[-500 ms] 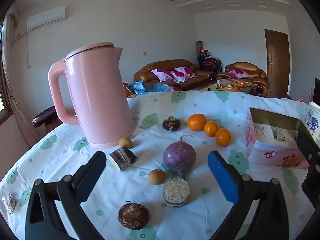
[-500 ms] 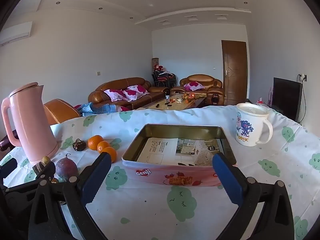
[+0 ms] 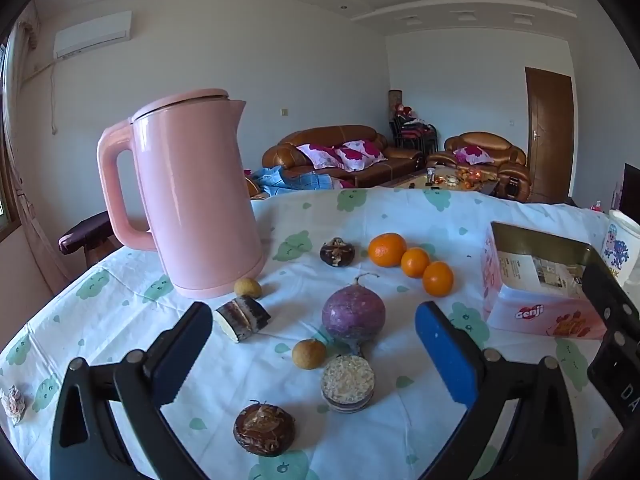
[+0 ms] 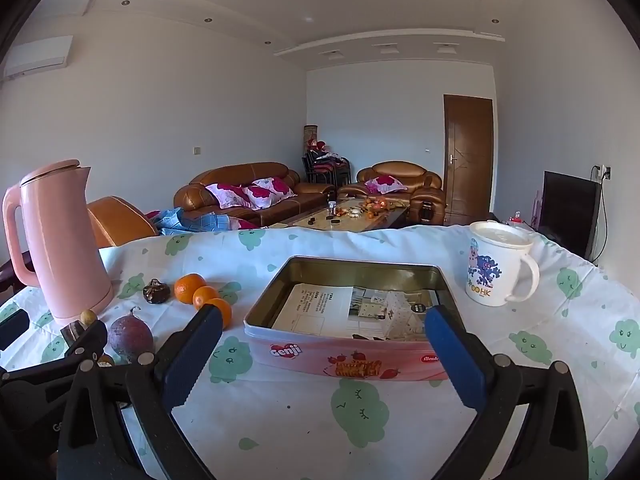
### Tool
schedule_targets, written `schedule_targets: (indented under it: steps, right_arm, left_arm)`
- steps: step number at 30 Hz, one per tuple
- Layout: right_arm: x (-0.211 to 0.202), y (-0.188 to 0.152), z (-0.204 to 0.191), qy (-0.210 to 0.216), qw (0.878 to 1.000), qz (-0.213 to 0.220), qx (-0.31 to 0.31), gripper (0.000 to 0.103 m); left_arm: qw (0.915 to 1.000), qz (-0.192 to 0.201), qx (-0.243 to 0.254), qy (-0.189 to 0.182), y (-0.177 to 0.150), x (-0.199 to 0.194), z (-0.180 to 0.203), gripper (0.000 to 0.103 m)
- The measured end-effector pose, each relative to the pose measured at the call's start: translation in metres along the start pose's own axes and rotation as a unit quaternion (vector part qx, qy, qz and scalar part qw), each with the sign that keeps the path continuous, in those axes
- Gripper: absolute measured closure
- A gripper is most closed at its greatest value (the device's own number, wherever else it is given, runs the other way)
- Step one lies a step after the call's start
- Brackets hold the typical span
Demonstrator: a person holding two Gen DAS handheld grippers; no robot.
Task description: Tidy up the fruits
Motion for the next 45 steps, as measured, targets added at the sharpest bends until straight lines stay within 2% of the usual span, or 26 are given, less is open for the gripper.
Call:
schedule_targets:
  steps: [45]
  right_arm:
    - [0.0040,-0.0031,0.0062,-0.004,1.000,-0.005,0.004,0.001]
  left_arm:
    - [1.0000,-0.003,0.002,-0.004,-0.0009,-0.0006,0.0013,0.000]
Point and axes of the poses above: each gripper's, at about its wrist camera, not at the fingertips, and x roughly the way its jaws point, z to its right, y to its top, the point moved 6 cm from there along x, roughly the way its jaws point, and after that the axes turned 13 degrees about y, right-handed, at the moved point
